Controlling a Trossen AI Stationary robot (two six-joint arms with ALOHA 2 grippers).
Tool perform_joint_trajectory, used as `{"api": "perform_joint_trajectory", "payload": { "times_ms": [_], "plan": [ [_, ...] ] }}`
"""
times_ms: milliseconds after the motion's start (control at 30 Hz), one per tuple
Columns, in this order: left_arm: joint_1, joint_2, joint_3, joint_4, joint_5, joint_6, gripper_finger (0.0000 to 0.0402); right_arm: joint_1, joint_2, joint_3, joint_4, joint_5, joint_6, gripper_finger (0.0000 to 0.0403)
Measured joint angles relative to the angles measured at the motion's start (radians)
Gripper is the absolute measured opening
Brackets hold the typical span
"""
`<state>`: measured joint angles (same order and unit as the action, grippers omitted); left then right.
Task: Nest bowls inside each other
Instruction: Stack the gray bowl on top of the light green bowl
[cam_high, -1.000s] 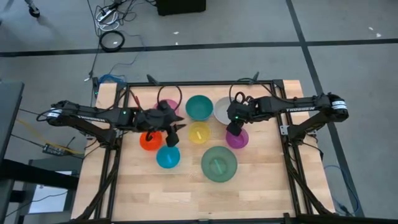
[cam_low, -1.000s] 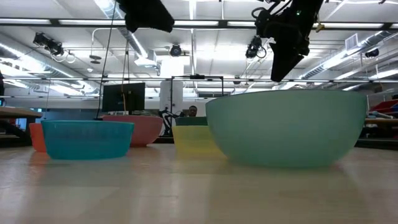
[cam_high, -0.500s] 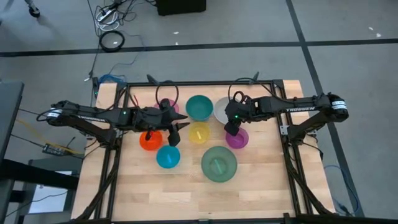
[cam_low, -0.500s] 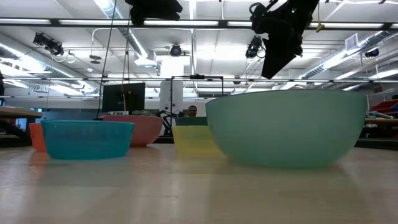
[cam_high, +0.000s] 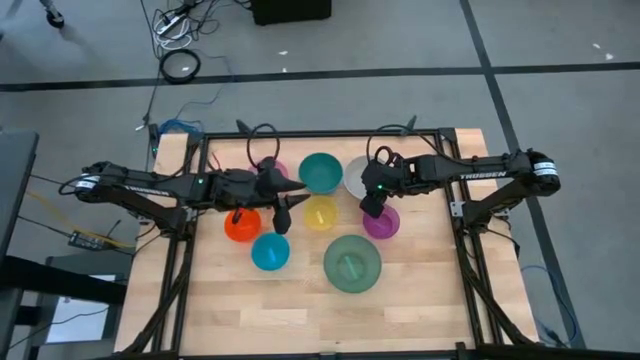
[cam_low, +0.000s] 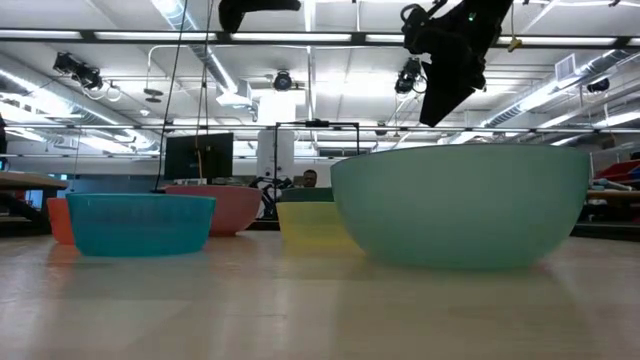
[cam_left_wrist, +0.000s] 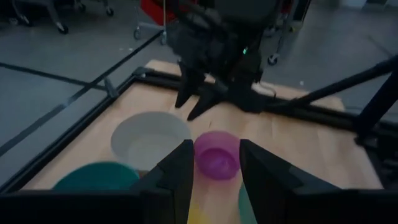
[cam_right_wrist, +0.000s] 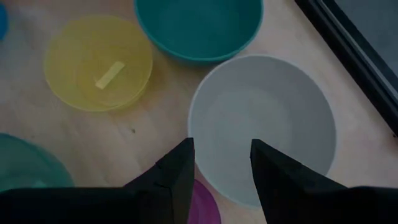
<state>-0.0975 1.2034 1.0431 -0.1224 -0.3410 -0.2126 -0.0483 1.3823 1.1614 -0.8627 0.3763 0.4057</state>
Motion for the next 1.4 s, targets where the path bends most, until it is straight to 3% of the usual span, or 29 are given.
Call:
{"api": "perform_joint_trajectory", "payload": {
  "times_ms": [1133,1400],
  "plan": [
    [-0.002,0.0,0.0,0.062,0.002,-0.046,0.0137,0.001,0.0,0.0,0.114,-0.031,-0.035,0.0146],
    [-0.002,0.008,0.0,0.024,-0.002,-0.163,0.0137,0.001,0.0,0.0,0.201,-0.031,-0.035,0.0146]
  ]
}}
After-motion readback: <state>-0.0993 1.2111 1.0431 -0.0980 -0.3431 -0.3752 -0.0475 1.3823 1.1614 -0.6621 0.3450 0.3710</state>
